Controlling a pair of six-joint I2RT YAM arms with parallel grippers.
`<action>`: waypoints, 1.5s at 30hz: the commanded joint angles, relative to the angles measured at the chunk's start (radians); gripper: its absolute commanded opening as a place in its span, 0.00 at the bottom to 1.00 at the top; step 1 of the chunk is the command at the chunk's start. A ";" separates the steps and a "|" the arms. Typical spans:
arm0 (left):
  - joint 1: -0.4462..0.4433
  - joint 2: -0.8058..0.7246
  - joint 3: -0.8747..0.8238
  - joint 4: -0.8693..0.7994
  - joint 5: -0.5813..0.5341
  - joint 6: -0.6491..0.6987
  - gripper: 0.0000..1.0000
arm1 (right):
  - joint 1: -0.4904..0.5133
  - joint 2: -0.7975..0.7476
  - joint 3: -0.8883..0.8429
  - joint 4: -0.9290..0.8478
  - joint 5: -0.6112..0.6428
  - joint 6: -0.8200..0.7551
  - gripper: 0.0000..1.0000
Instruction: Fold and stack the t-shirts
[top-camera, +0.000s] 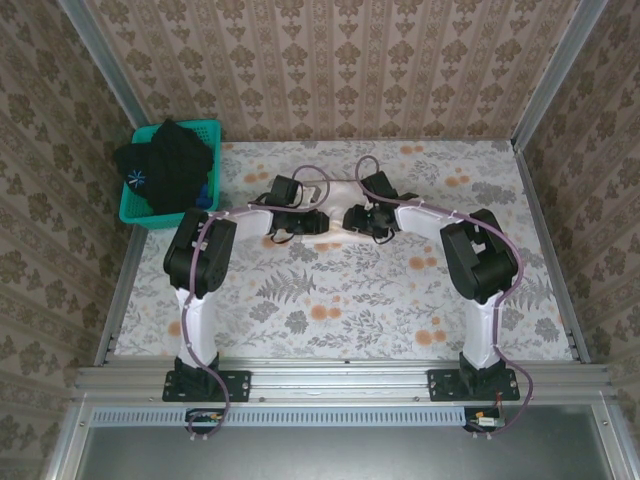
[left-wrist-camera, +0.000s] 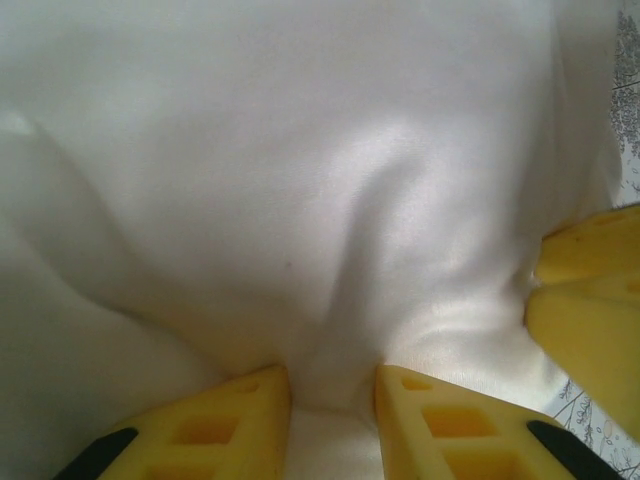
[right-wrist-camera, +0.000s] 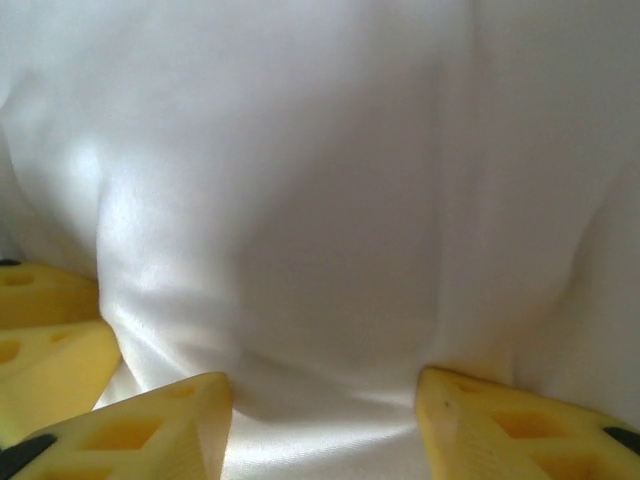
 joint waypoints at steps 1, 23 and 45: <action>0.041 -0.020 -0.038 -0.089 -0.019 -0.018 0.30 | -0.034 -0.065 -0.026 -0.049 0.046 -0.037 0.60; 0.236 -0.671 -0.310 -0.124 -0.111 -0.083 1.00 | 0.202 0.284 0.561 -0.395 0.486 -0.290 0.77; 0.394 -0.809 -0.432 -0.186 -0.107 -0.042 1.00 | -0.290 0.395 0.640 -0.615 0.407 -0.773 0.76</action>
